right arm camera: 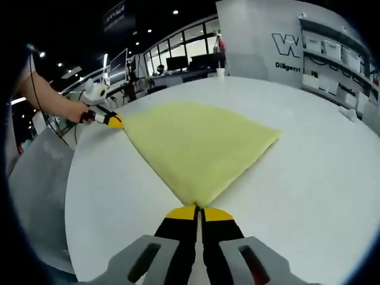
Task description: Fold the garment on the visible template until the final outline fits inside the template.
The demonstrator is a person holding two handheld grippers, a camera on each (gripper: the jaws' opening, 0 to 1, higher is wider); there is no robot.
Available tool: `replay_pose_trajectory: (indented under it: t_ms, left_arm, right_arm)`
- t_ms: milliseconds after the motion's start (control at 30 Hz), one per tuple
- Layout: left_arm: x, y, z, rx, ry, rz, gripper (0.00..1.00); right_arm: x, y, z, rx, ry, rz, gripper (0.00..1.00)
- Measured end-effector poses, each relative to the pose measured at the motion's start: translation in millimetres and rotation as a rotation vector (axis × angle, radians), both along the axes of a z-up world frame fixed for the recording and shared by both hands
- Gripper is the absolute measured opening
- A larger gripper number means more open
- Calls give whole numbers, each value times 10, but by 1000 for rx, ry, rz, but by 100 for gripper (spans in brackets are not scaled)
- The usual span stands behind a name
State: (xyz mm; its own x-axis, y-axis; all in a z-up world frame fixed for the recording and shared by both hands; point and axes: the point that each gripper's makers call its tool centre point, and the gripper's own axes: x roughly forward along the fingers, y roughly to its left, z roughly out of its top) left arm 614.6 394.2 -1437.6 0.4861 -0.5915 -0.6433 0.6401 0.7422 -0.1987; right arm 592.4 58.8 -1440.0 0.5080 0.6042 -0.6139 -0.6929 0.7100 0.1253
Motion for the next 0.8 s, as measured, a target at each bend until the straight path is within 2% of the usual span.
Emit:
replay_pose_trajectory:
  t_ms: [267, 433, 533, 667, 800]
  left_arm:
    - [2, 56, 19, 9, -9, -35, 0]
    - [-62, 145, 38, 30, -24, -125, 0]
    - [-152, 165, 27, 36, -13, -162, 0]
    - [-239, 174, -8, 41, -2, -174, 0]
    - [-293, 232, -48, 40, 12, -153, 0]
  right_arm:
    - [-15, -31, 35, -18, -4, 55, 0]
    - [-70, -116, 21, -37, 3, 95, 0]
    - [-148, -98, 8, -25, 22, 116, 0]
    - [-269, -79, -59, -65, 24, 164, 0]
    - [-312, -114, -57, -64, 13, 159, 0]
